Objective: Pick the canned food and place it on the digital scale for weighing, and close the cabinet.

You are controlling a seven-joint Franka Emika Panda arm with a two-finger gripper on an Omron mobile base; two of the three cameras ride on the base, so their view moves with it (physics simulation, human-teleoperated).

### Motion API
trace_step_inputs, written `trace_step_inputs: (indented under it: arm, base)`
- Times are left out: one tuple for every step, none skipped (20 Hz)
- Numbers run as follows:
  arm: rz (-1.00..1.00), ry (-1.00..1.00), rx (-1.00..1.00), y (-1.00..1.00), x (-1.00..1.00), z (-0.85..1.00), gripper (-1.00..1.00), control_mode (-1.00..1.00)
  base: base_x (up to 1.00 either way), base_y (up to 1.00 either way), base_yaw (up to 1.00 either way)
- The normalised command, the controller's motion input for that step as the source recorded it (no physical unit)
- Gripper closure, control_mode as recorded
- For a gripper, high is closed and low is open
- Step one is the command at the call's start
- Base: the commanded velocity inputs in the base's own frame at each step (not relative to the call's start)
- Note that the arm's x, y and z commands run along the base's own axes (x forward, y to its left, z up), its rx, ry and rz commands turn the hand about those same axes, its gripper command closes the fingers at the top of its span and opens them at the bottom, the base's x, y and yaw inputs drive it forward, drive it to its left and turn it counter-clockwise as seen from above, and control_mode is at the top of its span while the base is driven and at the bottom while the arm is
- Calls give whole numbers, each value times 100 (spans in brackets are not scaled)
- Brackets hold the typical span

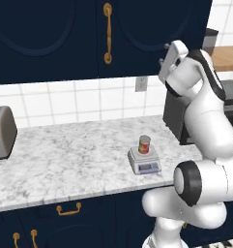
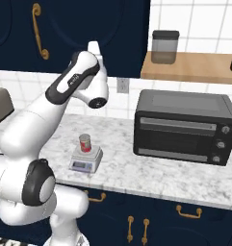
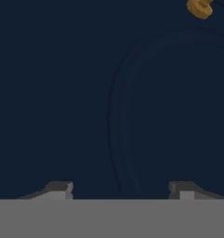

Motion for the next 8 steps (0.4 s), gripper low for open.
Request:
trace_step_inputs:
  arm:
    - [0,-5,5,-35,-86,26,-100,-100]
    - [0,-7,3,-26,-91,35,-100,-100]
    - [0,-9,4,-32,-96,39,-100,-100]
    - [0,-12,4,-34,-100,42,-100,-100]
    - [0,-7,4,-29,-89,30,-100,-100]
    - [0,-6,1,-13,-77,21,-100,-100]
    - [0,-6,0,-10,-68,13,-100,-100]
    - [0,-3,0,-2,-63,8,-100,-100]
  base:
    - [0,0,0]
    - [0,0,0]
    - [0,0,0]
    - [0,0,0]
    - [0,0,0]
    - [0,0,0]
    - [0,0,0]
    - [0,0,0]
